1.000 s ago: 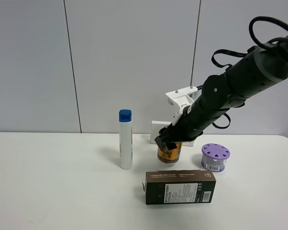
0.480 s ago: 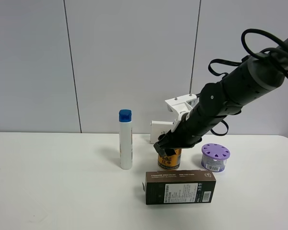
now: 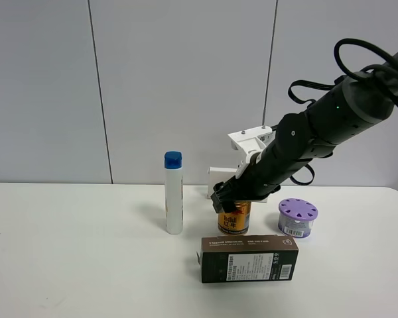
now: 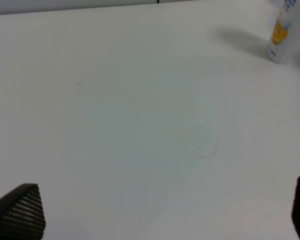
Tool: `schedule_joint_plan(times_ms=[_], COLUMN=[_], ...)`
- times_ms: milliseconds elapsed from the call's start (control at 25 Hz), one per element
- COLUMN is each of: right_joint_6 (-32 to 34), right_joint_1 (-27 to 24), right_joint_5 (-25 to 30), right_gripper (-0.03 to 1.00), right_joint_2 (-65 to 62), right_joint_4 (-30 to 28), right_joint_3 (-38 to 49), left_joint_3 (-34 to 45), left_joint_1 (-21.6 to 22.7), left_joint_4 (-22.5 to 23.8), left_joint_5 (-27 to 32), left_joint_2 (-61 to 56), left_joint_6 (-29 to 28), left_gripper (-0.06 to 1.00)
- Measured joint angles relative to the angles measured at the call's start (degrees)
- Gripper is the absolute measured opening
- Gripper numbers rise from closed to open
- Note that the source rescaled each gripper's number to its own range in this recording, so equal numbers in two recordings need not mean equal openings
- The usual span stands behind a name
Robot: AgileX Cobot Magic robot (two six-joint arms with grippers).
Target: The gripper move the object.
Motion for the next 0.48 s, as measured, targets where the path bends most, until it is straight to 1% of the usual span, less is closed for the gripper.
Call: schedule_joint_plan(times_ms=[40,120,360,440,480], right_joint_6=[0.0,0.0,0.1,0.7,1.3], right_joint_1=[0.0,0.0,0.0,0.0,0.0], right_joint_5=[0.0,0.0,0.0,0.1,0.4], right_gripper=[0.57,0.61,0.65,0.75,0.83], right_joint_2=[-0.1,-0.1,-2.6,-4.1,-4.8], right_joint_4=[0.0,0.0,-0.9,-2.1,-2.5], right_joint_3=[0.0,0.0,0.0,0.0,0.0], left_joint_3=[0.0,0.0,0.0,0.0,0.0], left_joint_1=[0.0,0.0,0.0,0.0,0.0], left_joint_4=[0.0,0.0,0.0,0.0,0.0], left_joint_5=[0.0,0.0,0.0,0.0,0.0], left_joint_2=[0.0,0.0,0.0,0.0,0.0], left_joint_6=[0.0,0.0,0.0,0.0,0.0], left_gripper=[1.00,1.00,1.00,1.00,1.00])
